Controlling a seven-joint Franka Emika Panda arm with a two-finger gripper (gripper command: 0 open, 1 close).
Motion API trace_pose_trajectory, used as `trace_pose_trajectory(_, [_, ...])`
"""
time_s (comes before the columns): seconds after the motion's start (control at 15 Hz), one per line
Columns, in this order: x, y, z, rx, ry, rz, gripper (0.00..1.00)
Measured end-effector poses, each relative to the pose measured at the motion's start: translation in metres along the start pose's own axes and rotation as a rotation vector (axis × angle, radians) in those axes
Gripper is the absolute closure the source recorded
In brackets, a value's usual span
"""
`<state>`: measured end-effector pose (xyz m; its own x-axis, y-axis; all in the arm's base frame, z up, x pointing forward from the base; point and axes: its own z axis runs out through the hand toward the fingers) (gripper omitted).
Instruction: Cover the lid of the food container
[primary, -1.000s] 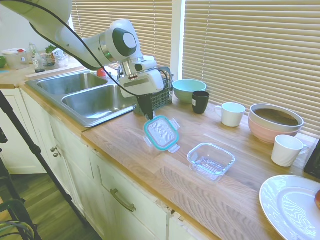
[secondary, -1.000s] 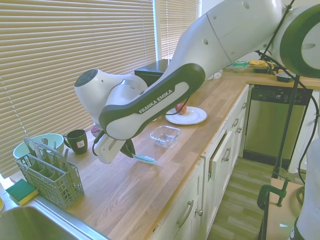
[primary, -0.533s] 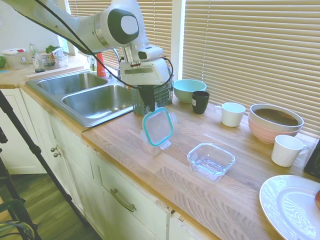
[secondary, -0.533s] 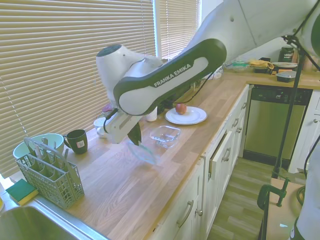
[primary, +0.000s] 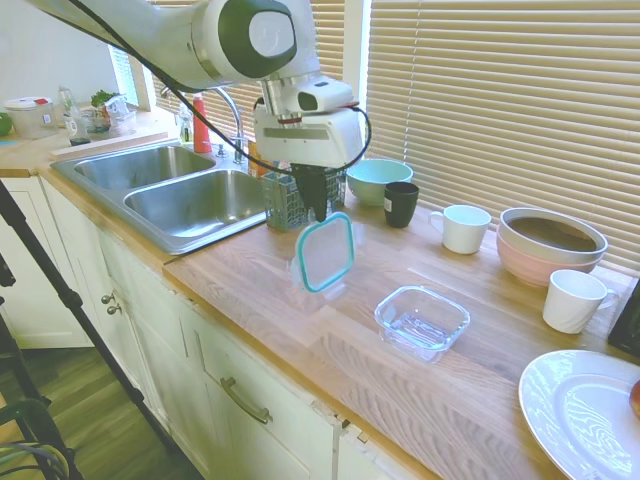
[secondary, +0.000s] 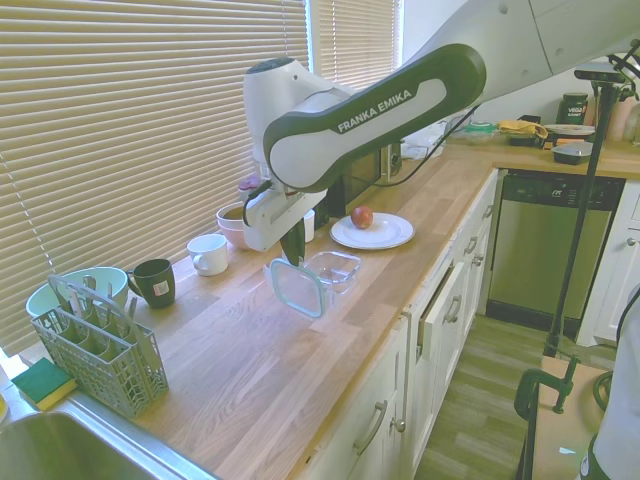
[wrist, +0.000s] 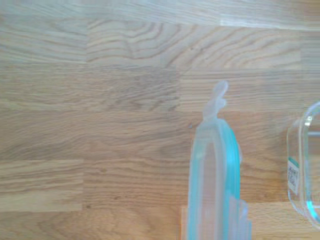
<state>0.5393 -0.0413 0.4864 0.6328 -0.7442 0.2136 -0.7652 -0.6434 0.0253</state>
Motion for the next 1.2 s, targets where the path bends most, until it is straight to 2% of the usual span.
trace_pose_trajectory(0.47, [0.049,0.039,0.002,0.044,-0.049,0.002,1.00])
trace_pose_trajectory(0.87, [0.090,0.031,0.012,0.031,-0.067,0.003,1.00])
trace_pose_trajectory(1.2, [0.115,0.043,0.007,0.047,-0.079,0.022,1.00])
